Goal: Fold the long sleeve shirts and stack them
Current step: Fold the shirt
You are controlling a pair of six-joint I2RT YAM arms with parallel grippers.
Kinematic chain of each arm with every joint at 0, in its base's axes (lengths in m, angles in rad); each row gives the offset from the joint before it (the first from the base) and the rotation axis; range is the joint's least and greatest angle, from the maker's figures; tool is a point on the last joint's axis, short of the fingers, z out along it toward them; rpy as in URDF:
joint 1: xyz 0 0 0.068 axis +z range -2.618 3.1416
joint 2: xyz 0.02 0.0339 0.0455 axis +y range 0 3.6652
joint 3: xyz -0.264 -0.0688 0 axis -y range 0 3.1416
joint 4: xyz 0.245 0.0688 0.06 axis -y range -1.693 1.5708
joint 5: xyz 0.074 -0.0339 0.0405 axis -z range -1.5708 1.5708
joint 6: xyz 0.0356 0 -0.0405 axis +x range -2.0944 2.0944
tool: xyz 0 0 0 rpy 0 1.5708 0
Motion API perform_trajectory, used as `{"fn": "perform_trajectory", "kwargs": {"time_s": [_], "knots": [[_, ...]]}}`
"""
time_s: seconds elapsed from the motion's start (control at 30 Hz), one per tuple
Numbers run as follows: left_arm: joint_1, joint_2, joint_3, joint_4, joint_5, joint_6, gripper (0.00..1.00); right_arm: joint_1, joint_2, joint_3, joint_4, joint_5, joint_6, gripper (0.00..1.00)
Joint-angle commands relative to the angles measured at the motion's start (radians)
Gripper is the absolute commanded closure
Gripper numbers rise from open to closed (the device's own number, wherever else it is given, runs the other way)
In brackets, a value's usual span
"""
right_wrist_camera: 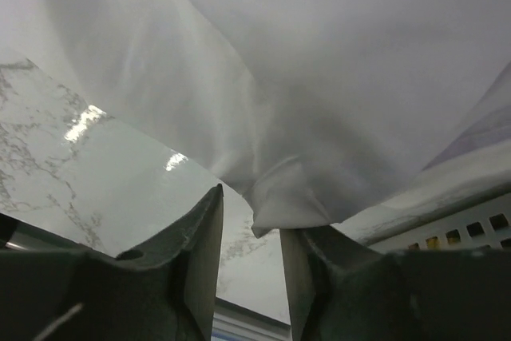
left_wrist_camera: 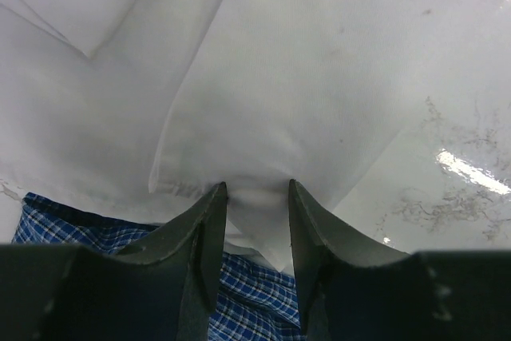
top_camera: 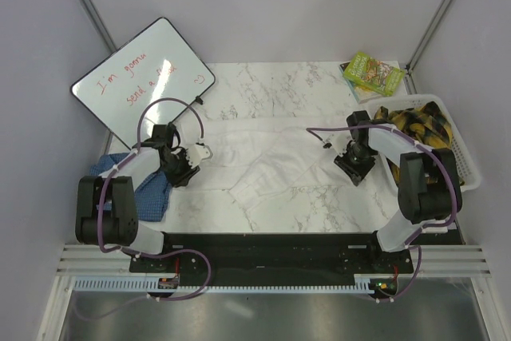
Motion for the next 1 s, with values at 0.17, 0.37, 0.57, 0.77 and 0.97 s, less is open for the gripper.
{"fn": "perform_trajectory", "kwargs": {"time_s": [0.17,0.37,0.57,0.77,0.97], "knots": [[0.001,0.012,0.018,-0.006,-0.029,-0.003,0.57,-0.001,-0.084,0.182,-0.079,0.069,0.057,0.44],[0.001,-0.008,0.033,-0.015,-0.004,-0.018,0.57,0.023,-0.109,0.199,-0.122,-0.007,0.06,0.58],[0.001,-0.046,0.058,-0.055,0.054,-0.029,0.55,0.048,-0.084,0.102,-0.067,0.001,0.036,0.76],[0.001,-0.025,0.033,-0.054,0.043,-0.03,0.55,0.032,-0.008,0.019,0.053,0.11,0.022,0.79],[0.004,-0.069,0.008,-0.05,0.087,-0.014,0.56,0.006,-0.018,0.048,0.013,0.052,0.004,0.8]]}}
